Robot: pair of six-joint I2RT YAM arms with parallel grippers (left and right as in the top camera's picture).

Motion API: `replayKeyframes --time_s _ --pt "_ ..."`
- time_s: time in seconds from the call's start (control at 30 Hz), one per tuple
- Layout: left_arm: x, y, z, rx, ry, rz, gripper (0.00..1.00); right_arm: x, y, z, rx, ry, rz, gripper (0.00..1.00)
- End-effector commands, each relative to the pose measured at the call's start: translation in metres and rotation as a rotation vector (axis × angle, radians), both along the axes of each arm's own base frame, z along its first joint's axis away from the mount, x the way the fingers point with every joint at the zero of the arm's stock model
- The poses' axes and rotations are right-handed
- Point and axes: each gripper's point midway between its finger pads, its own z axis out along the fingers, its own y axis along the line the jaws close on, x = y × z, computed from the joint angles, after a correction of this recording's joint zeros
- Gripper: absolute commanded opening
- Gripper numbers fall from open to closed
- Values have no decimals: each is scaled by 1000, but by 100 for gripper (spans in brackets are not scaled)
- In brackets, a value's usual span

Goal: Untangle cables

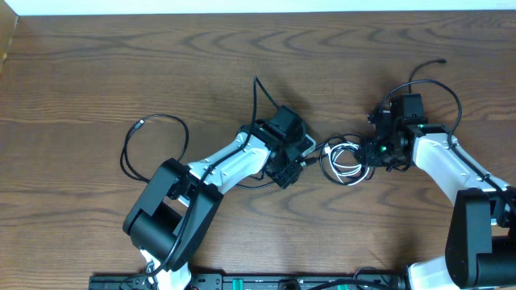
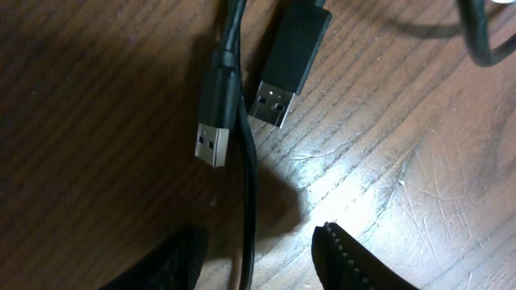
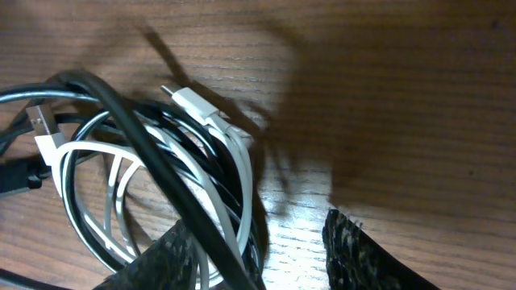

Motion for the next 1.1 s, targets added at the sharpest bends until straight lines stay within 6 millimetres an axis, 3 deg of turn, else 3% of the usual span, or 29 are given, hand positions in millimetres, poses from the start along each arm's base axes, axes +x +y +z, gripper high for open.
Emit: replayKeyframes --time_s 0.0,0.07,0.1,0.23,0.33,0.43,0.53,0.67,0.93,1.07 --pt "-11 10 -23 56 50 -14 33 2 -1 1 -2 -6 -44 1" --pt "-9 11 -24 67 42 -11 11 3 -1 1 3 -6 -64 1" --pt "-7 14 -25 81 33 -5 7 4 -1 2 7 -7 -79 1" --pt "9 40 -29 223 -46 77 7 13 -4 12 23 -22 -149 1" --pt "25 60 -26 301 -106 164 7 24 -10 32 38 -55 -208 1" --pt "39 73 -16 299 -131 248 7 35 -31 58 -4 -98 -324 1" --pt "53 85 3 264 -157 339 7 40 -48 80 -49 -153 -398 1" --pt "68 93 38 193 -222 402 7 41 -56 98 -77 -214 -414 1" --pt "87 112 114 60 -384 514 7 32 -55 95 -89 -183 -386 1" --pt "97 136 153 -12 -463 636 7 28 -51 93 -92 -171 -318 1"
